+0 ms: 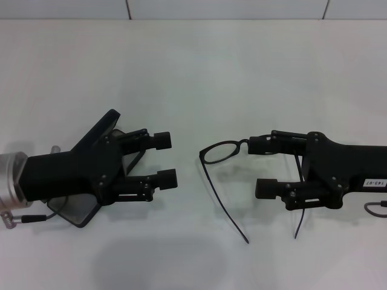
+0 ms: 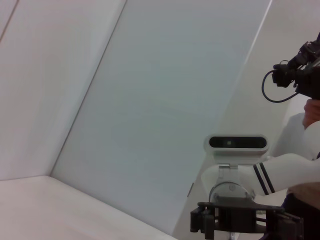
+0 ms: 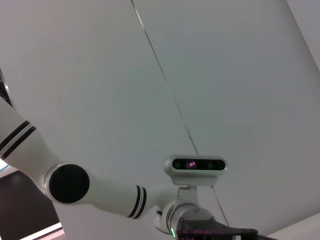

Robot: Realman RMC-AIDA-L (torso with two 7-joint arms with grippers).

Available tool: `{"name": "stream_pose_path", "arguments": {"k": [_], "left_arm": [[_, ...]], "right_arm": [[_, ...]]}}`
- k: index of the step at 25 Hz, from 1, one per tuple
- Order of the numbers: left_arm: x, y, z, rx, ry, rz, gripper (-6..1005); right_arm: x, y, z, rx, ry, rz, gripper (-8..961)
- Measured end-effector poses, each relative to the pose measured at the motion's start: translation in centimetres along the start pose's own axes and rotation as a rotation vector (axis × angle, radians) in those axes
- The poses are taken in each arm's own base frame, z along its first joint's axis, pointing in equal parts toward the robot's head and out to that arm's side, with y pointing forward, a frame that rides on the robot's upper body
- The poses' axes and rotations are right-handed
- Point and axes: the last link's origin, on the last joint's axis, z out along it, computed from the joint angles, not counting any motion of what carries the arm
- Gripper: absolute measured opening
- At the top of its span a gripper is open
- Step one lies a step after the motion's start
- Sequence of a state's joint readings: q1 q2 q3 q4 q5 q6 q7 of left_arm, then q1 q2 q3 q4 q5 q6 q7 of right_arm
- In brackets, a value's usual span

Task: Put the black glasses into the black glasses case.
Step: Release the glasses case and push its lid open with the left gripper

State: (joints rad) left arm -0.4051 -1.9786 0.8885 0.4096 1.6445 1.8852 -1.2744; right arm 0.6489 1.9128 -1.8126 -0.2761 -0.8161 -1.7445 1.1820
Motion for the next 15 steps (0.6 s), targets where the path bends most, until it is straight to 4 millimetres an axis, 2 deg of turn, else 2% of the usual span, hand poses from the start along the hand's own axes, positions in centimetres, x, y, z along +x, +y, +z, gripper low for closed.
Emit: {"name": "stream_pose_path", "arguments": {"k": [12, 15], "left_arm": [[-0.2, 0.1, 0.0, 0.006, 0.012, -0.007, 829], [0.8, -0.3, -0.3, 0.036, 0.067, -0.062, 813]], "right_arm": [[0.1, 0.1, -0.3, 0.022, -0.027, -0.009, 824], [0.2, 0.1, -1.2, 0.069, -0.069, -0.036, 822]]}}
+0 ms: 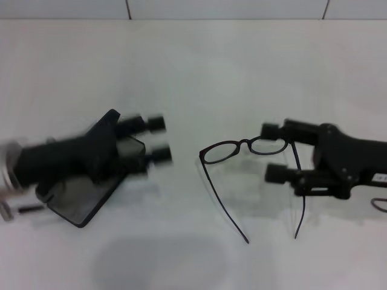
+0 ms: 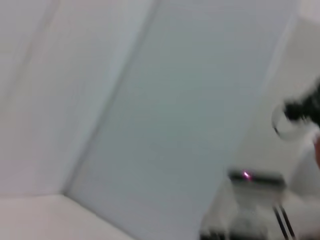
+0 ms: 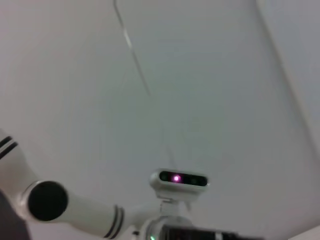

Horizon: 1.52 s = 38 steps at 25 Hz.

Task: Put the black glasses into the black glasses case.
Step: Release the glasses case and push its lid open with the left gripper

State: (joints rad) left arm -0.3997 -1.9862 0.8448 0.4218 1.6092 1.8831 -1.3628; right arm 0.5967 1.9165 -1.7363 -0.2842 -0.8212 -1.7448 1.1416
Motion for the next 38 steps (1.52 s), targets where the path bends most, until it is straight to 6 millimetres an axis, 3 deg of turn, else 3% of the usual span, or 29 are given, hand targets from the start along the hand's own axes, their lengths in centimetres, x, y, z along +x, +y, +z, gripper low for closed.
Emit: {"name": "stream_pose_path", "arguments": {"k": [2, 3, 4, 9, 13, 18, 22, 27, 38], "left_arm": [[1.5, -0.5, -0.4, 0.024, 0.027, -0.058, 802], [3.4, -0.6, -0.8, 0.038, 0.018, -0.102, 797], [3.4, -0.6, -0.8, 0.038, 0.018, -0.102, 792], [8.3, 0.6, -1.2, 0.165, -0.092, -0.059, 765], [11.5, 1.3, -0.9, 0.465, -0.319, -0.025, 744], [13.2, 2.6, 0.6, 0.739, -0.542, 0.018, 727], [12.1, 3.1, 1.5, 0.868, -0.67, 0.036, 719], [10.7, 2.8, 2.4, 0.897, -0.758, 0.014, 703], [8.4, 0.8, 2.3, 0.944, -0.863, -0.066, 645]], "right_arm": [[0.1, 0.1, -1.0, 0.044, -0.03, -0.019, 822], [0.2, 0.1, -1.5, 0.064, -0.042, -0.026, 821], [0.2, 0.2, -2.2, 0.095, -0.061, -0.035, 821], [0.4, 1.0, -4.9, 0.193, -0.159, -0.064, 820], [0.5, 1.3, -5.7, 0.227, -0.19, -0.069, 820], [0.5, 1.3, -5.5, 0.23, -0.191, -0.071, 819], [0.4, 0.9, -5.3, 0.236, -0.184, -0.078, 818], [0.3, 0.7, -5.3, 0.241, -0.179, -0.081, 817], [0.4, 0.4, -5.2, 0.253, -0.173, -0.083, 815]]}}
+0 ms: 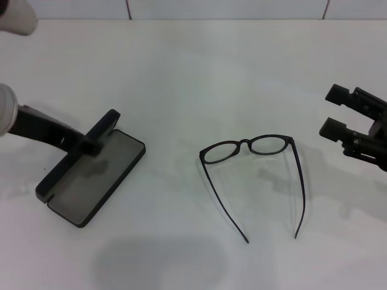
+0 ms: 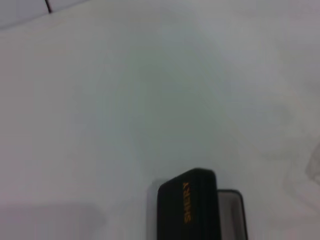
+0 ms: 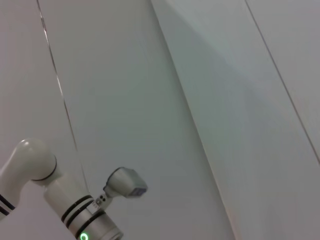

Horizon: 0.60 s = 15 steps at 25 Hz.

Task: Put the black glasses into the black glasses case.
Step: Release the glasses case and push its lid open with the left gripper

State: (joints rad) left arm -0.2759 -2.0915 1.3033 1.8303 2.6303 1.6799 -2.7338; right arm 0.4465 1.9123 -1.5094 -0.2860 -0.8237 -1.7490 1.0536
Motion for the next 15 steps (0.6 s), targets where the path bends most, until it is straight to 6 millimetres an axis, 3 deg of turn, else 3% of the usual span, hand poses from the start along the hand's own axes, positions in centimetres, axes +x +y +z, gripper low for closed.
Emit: {"name": "stream_pose_path", "arguments": {"k": [11, 15], "left_arm": [[0.0, 0.1, 1.9, -0.007, -0.074, 0.033, 587], [0.2, 0.5, 2.1, -0.003, -0.072, 0.06, 430]], "right_arm": [[0.2, 0.0, 0.0, 0.008, 0.002, -0.006, 811], [0.2, 0.0, 0.0, 0.008, 0.002, -0.007, 811]]}}
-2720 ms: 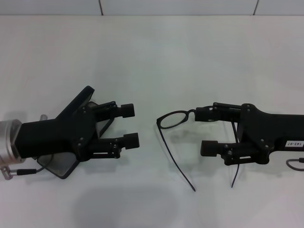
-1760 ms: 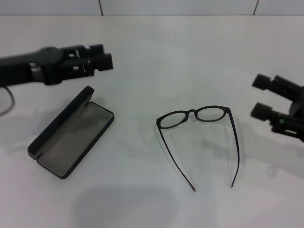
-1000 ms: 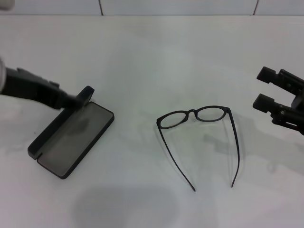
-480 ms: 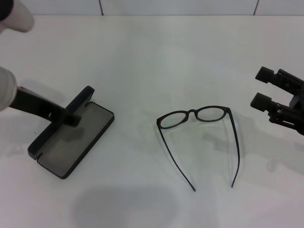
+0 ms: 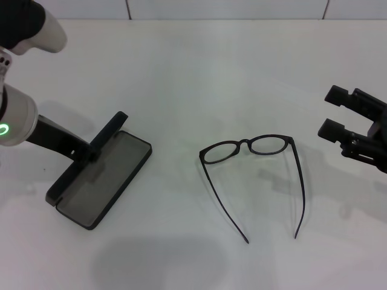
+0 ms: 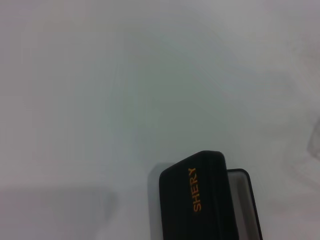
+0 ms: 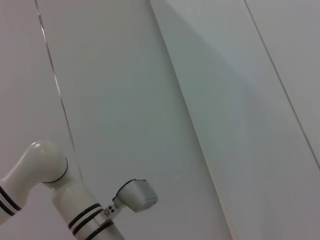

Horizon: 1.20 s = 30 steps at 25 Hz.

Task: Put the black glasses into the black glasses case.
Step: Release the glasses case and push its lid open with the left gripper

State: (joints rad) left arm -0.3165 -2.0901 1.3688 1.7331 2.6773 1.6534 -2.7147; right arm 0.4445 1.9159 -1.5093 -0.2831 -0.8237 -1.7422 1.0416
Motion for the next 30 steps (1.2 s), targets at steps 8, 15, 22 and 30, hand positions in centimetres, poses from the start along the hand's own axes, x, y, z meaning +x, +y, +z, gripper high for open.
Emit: {"name": "stream_pose_path", "arguments": {"k": [8, 15, 22, 30], "left_arm": [[0.3, 0.1, 0.3, 0.036, -0.01, 0.026, 235], [0.6, 0.3, 0.0, 0.059, 0.018, 0.044, 233], [1.9, 0.7, -2.1, 0.1, 0.104, 0.098, 213], [2.6, 0.9, -2.6, 0.108, 0.123, 0.122, 140]], "right_arm": [[0.2, 0.2, -0.1, 0.004, -0.003, 0.004, 811], [0.3, 0.3, -0.2, 0.001, -0.007, 0.009, 810], [0.3, 0.4, -0.3, 0.001, -0.009, 0.01, 810], [0.5, 0.7, -0.7, 0.005, -0.015, 0.015, 810]]}}
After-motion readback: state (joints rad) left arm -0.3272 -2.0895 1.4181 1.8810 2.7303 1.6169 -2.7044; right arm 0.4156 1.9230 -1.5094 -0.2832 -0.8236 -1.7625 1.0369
